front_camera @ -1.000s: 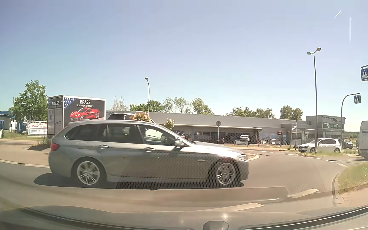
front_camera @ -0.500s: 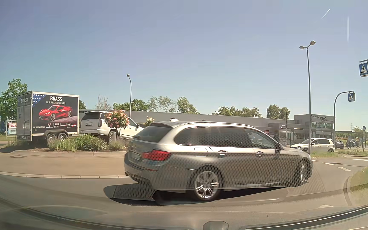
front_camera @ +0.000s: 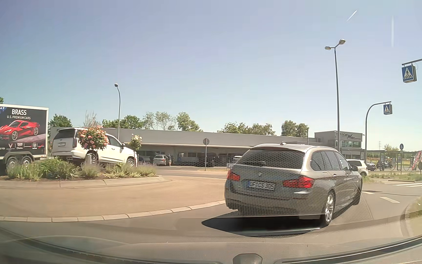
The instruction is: Follow the waypoints while adhering to traffic rules and regulations
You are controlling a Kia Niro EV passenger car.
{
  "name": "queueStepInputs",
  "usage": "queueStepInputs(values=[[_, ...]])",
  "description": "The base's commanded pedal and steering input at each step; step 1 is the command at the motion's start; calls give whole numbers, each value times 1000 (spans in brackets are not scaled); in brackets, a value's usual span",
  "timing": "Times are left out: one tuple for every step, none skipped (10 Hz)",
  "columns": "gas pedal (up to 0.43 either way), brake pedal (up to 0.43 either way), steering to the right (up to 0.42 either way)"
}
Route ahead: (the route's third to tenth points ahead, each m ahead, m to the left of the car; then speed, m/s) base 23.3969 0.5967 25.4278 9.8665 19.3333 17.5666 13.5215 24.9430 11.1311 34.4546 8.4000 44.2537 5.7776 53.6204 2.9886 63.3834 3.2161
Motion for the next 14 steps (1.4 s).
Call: queueStepInputs(values=[[177,30,309],[177,30,326],[177,30,339],[177,30,349],[177,30,352],[157,30,351],[157,30,344],[150,30,333],[138,30,308],[130,30,273],[118,30,238],[110,30,198],[98,30,149],[79,30,110]])
